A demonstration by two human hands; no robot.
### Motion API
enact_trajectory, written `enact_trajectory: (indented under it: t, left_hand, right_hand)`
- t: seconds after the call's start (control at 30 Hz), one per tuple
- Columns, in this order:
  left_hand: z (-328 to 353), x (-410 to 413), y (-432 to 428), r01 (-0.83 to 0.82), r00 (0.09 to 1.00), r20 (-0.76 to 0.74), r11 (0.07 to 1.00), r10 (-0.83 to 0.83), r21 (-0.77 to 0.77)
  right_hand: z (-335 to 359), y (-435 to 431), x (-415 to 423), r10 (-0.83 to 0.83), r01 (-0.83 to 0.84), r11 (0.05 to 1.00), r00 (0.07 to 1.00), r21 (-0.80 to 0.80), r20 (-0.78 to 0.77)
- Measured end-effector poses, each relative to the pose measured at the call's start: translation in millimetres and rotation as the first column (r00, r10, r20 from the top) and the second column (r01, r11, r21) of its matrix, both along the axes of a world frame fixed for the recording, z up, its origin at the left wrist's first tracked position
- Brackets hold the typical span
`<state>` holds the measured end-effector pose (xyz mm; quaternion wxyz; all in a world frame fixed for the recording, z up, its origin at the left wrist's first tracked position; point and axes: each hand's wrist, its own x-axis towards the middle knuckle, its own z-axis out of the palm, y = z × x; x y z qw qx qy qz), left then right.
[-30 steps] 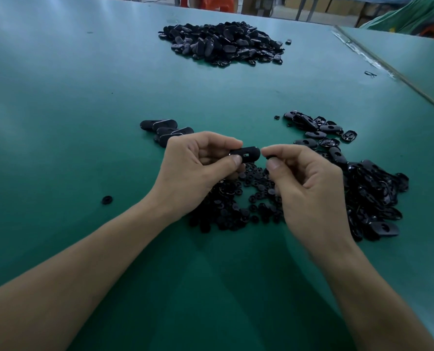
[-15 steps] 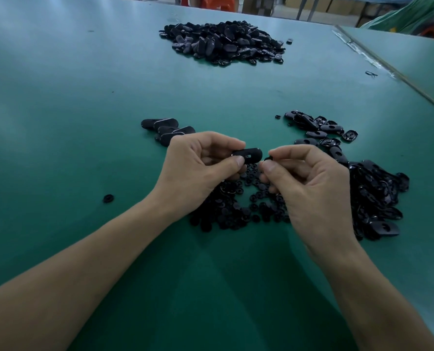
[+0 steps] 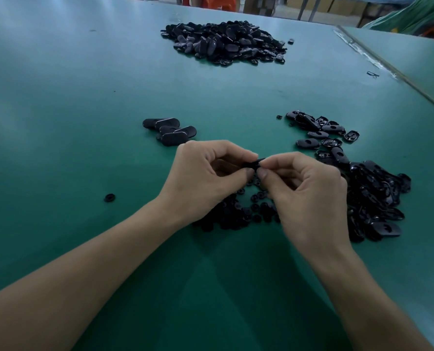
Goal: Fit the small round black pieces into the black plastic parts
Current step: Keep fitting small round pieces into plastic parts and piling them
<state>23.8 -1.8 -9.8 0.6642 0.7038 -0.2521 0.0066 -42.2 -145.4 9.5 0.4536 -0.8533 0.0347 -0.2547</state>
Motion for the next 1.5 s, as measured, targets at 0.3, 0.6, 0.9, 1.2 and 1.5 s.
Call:
enact_trajectory:
  t: [0.3,0.6,0.9,1.2,1.5]
  left_hand:
    - [0,-2,0,-0.011,0.995,0.104,0.997,0.002,0.081]
    - [-1,0,1,-0.021,0.996,0.091,0.996,0.013,0.082]
    - [3,4,2,0.102,0.993,-0.058,0.994,-0.105,-0.041]
    - [6,10,10,0.201,0.946,-0.222,0.965,-0.235,-0.167]
    - [5,12,10,0.183,0.951,-0.229,0.975,-0.209,-0.129]
  right_hand:
    - [-1,2,-1,-0.039,0.039,0.992,0.999,-0.118,0.007]
    - [-4,8,-2,-0.036,0.04,0.994,0.998,-0.105,0.042]
    - [-8,5,0,-0.011,0.022,0.997,0.991,-0.076,0.133]
    - [-9,1,1,0.073,-0.055,0.994,0.977,-0.096,0.201]
    - [-6,-1,2,0.164,-0.149,0.954,0.986,0.258,-0.036]
